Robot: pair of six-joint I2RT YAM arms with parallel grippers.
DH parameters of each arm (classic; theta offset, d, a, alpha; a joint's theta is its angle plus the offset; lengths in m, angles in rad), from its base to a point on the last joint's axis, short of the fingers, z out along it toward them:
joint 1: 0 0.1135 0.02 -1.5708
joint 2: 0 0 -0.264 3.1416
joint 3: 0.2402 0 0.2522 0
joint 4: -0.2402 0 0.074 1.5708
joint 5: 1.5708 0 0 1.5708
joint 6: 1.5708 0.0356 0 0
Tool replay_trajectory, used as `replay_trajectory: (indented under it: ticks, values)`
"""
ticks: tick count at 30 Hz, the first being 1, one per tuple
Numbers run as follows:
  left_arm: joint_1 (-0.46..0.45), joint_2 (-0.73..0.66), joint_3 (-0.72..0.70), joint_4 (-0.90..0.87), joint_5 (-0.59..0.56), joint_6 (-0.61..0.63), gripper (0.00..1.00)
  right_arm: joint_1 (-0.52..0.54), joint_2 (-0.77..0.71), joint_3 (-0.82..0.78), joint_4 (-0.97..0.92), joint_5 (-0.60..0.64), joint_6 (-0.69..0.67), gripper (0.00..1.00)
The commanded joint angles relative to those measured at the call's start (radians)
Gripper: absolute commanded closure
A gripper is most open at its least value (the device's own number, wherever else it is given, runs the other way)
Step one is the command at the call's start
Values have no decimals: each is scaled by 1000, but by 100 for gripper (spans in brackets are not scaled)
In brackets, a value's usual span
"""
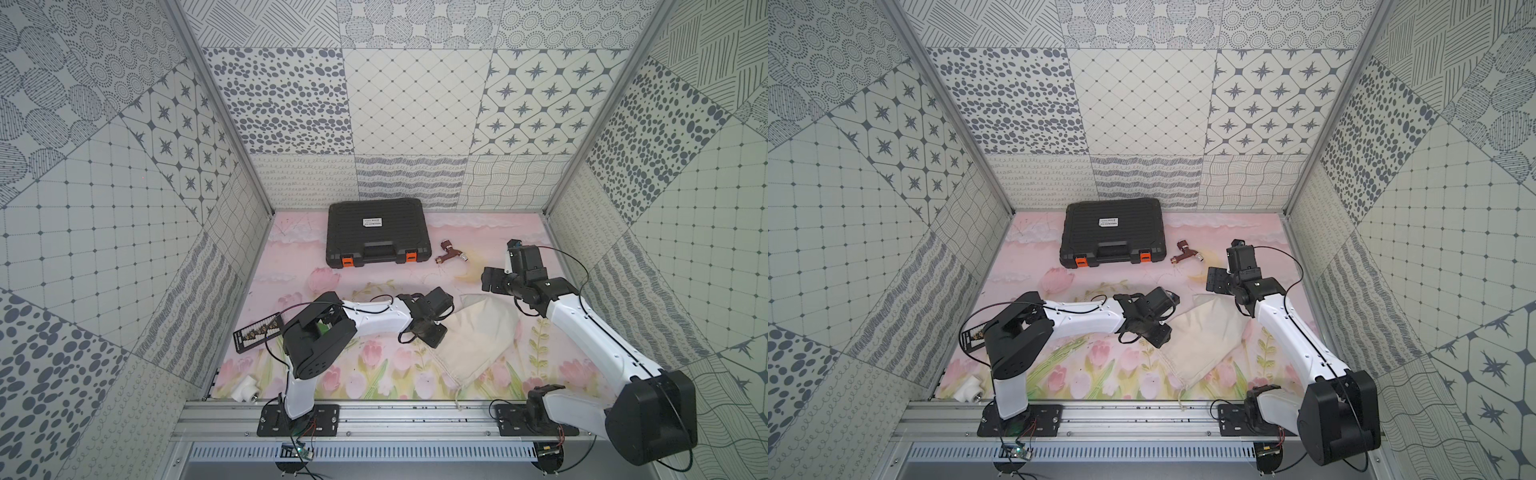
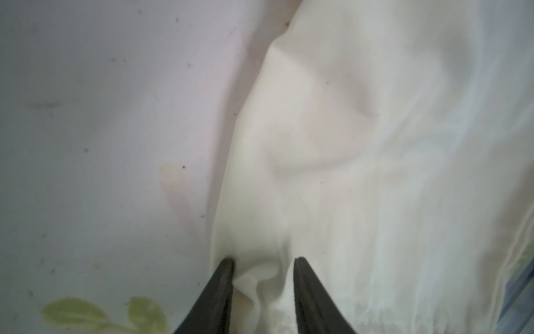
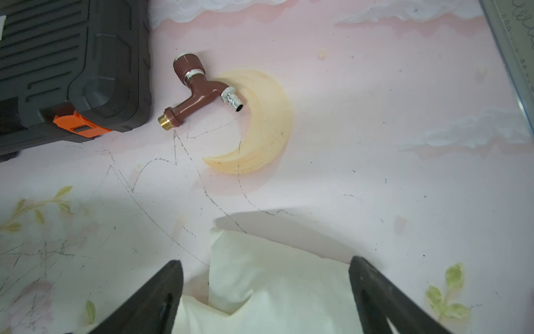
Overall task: Close the soil bag
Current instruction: Adjust the soil bag at the center of the board.
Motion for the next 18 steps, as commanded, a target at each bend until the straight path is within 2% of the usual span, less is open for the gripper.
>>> replay_trajectory:
  ticks: [1,4,5,12,15,18]
  values:
    - [-6,57,21,-95,-98,30,71,1,-15,-4,33,-16,10,5]
    - [9,63,21,-95,-117,30,95,4,-15,-9,37,-40,5,5]
    - [21,60,19,-95,-119,29,100,7,-16,-12,38,-47,3,5]
    - [189,-20,53,-116,-90,90,100,75,-42,-30,62,-63,-40,5]
    - [269,-46,118,-145,-29,106,100,121,-52,-43,96,-72,-57,5]
    - [306,-79,166,-162,35,104,100,176,-48,-56,134,-64,-79,5]
